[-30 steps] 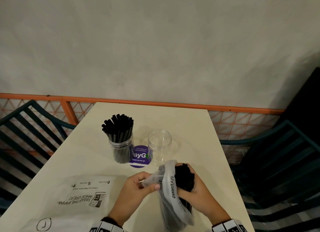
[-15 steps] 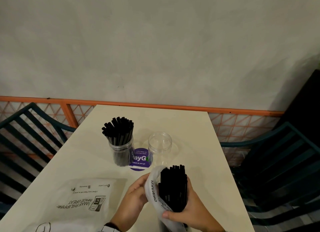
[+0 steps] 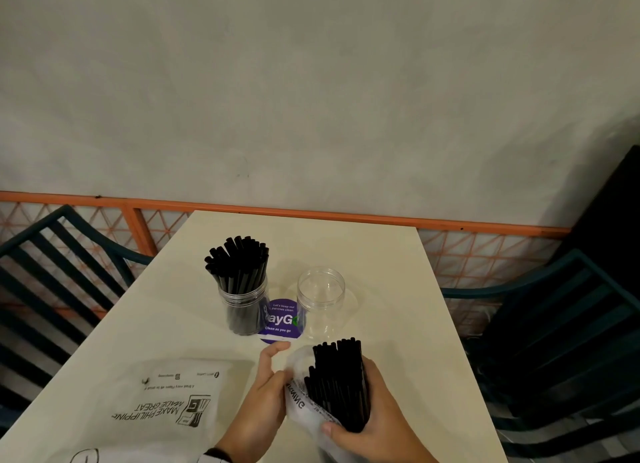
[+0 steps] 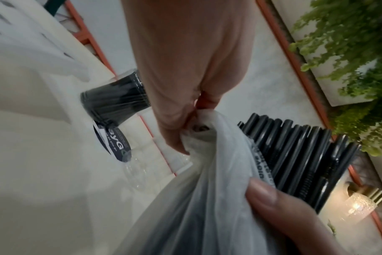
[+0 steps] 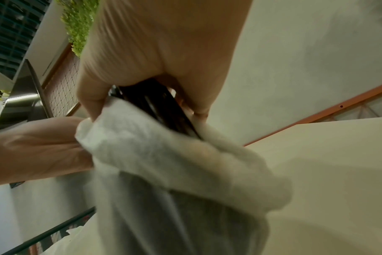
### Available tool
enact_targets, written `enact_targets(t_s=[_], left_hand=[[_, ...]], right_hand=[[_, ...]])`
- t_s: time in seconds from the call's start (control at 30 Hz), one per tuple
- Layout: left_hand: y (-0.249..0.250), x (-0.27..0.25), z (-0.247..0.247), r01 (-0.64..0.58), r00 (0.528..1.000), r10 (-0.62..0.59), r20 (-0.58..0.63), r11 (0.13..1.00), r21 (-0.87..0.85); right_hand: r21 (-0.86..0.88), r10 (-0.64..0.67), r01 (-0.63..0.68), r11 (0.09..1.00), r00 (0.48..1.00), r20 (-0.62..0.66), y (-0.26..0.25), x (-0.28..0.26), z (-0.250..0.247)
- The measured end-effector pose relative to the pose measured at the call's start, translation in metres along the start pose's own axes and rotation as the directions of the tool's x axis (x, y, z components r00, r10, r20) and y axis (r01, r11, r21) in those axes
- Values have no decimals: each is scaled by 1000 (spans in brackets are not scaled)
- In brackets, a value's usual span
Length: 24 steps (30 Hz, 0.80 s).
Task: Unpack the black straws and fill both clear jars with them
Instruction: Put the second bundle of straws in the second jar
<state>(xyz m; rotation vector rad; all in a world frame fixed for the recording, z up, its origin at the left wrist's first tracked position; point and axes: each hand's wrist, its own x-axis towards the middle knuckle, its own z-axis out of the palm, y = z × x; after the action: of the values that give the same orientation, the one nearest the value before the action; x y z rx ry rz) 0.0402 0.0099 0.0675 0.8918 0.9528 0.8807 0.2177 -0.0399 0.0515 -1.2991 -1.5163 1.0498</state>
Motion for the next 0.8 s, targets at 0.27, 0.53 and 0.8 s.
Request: enact_targets(t_s=[0.27, 0.53, 0.8], left_hand=[[3, 3, -18, -261, 944, 107, 314, 824, 503], [-10, 11, -10, -337, 941, 242, 236, 631, 699], [-20, 14, -24, -240, 956, 294, 5, 773, 587]], right_hand=[[-14, -34, 32, 999, 991, -126, 10, 6, -3], [-5, 165, -171, 985, 942, 293, 23, 1, -20], [-392, 347, -230, 891, 901, 260, 20, 0, -32]])
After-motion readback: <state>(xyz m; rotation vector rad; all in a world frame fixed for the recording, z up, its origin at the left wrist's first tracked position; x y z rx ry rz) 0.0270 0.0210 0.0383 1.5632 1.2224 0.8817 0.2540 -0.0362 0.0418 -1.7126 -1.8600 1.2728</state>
